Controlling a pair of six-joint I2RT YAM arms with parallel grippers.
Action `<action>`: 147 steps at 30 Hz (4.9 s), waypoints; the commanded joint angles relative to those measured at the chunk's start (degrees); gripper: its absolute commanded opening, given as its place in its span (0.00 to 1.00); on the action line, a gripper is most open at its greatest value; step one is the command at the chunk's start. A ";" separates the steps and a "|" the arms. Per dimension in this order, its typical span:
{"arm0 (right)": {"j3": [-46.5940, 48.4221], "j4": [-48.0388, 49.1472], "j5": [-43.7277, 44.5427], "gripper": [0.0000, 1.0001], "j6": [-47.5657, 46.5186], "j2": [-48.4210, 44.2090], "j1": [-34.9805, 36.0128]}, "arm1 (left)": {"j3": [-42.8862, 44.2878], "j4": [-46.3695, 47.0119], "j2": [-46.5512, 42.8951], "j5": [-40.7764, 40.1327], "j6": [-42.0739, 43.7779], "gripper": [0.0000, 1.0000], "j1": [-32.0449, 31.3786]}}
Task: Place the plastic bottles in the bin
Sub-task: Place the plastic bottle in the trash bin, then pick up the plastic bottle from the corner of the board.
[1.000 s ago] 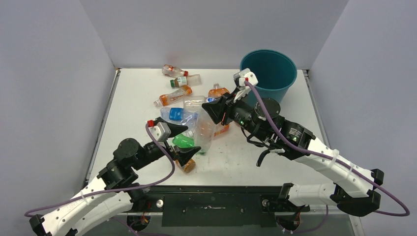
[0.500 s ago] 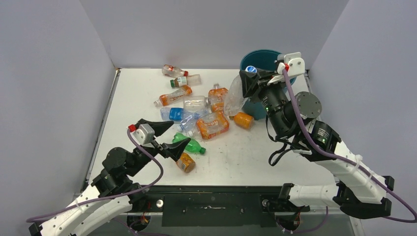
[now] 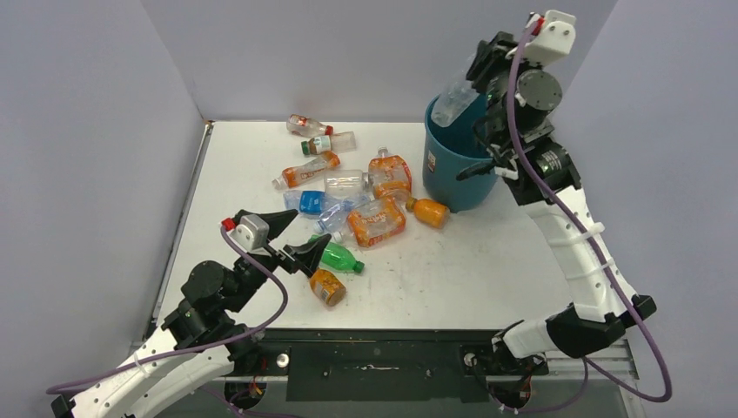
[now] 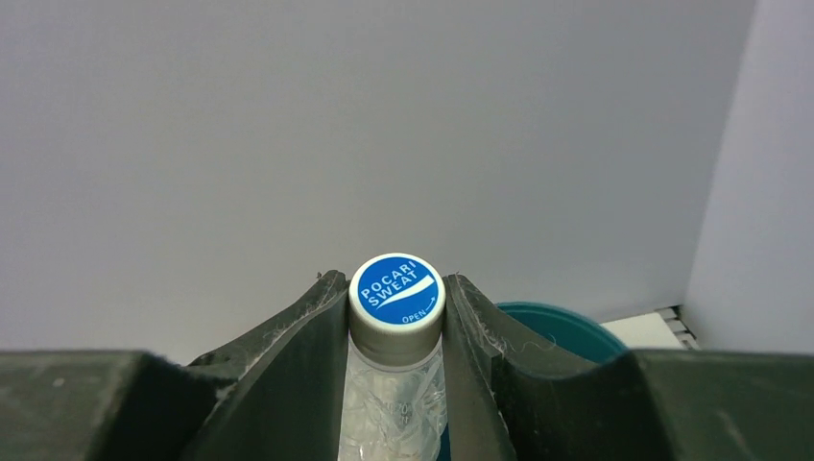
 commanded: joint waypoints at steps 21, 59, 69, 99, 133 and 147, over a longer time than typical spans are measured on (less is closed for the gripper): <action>-19.48 1.04 -19.39 0.05 14.74 8.26 -19.59 | 2.37 -0.15 2.31 -4.49 -3.14 0.96 0.02; -33.65 -0.75 -46.27 0.92 15.42 -14.49 -6.77 | 4.68 -6.21 8.23 -11.91 -2.15 0.96 -0.41; -64.15 9.77 -54.28 1.00 23.60 -25.24 -1.52 | 10.11 -35.29 10.24 -23.87 -34.07 0.96 0.55; -72.87 7.66 -20.85 1.00 25.50 -17.10 26.35 | -10.54 -22.88 24.45 -2.99 -64.31 0.97 4.68; -63.58 -0.46 -21.91 0.93 21.36 -20.74 26.27 | -4.84 -29.75 13.12 -0.44 -53.91 0.29 4.88; -56.58 7.97 -26.04 0.90 22.22 -30.74 26.19 | 18.63 -29.19 11.50 8.05 -13.05 0.15 4.87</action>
